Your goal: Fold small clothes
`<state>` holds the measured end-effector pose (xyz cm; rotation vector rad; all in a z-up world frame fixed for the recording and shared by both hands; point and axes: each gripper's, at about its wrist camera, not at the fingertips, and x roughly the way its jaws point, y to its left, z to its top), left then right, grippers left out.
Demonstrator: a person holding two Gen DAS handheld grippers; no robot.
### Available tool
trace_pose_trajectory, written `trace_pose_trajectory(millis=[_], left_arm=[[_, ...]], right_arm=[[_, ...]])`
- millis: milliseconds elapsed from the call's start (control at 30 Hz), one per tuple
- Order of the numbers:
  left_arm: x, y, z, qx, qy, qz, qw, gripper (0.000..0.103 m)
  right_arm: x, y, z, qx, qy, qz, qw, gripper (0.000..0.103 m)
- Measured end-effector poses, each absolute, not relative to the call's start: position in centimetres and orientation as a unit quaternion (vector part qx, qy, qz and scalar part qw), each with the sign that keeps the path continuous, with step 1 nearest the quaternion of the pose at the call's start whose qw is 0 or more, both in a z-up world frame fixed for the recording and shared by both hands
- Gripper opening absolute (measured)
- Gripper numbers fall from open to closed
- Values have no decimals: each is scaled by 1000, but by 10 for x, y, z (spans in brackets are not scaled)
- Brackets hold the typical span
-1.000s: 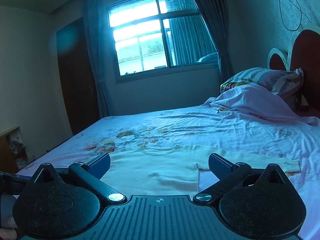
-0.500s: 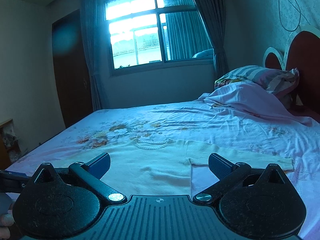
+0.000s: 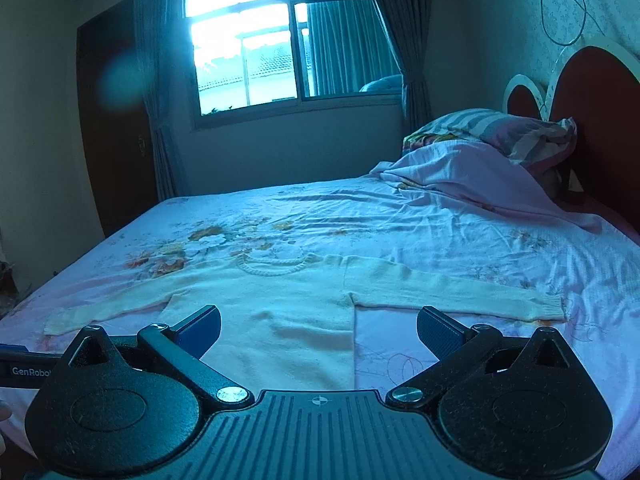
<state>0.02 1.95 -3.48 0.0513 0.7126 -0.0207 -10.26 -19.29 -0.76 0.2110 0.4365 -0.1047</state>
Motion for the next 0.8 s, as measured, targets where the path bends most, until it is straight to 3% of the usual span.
trace_pose_trajectory(millis=[800], left_arm=[[77, 75, -76, -7, 401, 47, 915, 101]], right_arm=[[-23, -186, -49, 108, 257, -37, 960, 103]])
